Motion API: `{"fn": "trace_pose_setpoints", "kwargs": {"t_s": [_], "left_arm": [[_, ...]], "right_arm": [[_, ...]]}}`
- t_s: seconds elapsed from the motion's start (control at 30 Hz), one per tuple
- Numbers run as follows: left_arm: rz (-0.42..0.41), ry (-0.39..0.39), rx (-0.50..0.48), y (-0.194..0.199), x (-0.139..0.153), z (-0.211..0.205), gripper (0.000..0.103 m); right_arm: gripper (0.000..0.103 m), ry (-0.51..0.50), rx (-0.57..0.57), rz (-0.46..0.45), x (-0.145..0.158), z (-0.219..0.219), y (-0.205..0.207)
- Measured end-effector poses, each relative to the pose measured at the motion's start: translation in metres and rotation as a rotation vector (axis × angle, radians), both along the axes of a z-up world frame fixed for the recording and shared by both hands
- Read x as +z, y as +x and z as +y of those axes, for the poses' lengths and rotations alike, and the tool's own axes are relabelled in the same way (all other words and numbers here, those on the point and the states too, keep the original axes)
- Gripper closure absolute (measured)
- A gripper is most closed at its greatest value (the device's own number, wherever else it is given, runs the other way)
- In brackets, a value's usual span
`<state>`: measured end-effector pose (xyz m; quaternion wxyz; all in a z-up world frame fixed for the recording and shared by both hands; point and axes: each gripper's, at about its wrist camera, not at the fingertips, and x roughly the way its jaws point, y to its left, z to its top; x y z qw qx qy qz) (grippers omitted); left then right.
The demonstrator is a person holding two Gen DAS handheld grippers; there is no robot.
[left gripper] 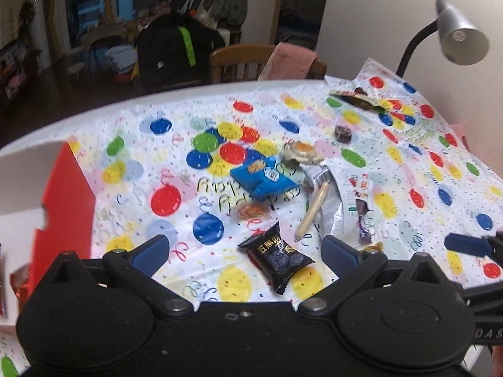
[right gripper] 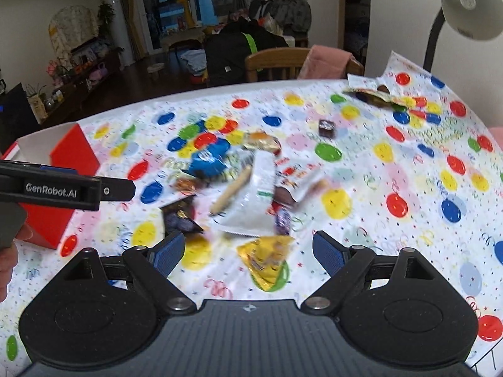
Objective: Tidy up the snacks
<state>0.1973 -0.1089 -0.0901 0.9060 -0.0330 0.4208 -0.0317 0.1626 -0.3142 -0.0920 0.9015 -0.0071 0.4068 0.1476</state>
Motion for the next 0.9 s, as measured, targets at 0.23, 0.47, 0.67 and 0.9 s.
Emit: {"fn": "trace_pose_setpoints", "kwargs": {"t_s": [0.23, 0.47, 0.67, 0.9], "left_arm": [[0.066, -0.033, 0.056, 0.022, -0.024, -0.01, 0.002], [0.152, -0.087, 0.103, 0.041, -0.046, -0.014, 0.013], [0.194, -0.112, 0.121, 0.052, -0.059, -0.017, 0.02], [0.214, -0.145, 0.124, 0.059, -0.067, -0.021, 0.038]], "right_arm": [[0.014, 0.002, 0.02, 0.052, -0.025, -0.007, 0.014], [0.022, 0.0, 0.056, 0.093, -0.044, -0.003, 0.028], [0.03, -0.015, 0.074, 0.119, -0.057, 0.003, 0.037], [0.04, 0.004, 0.06, 0.142, -0.063, 0.002, 0.047]]}}
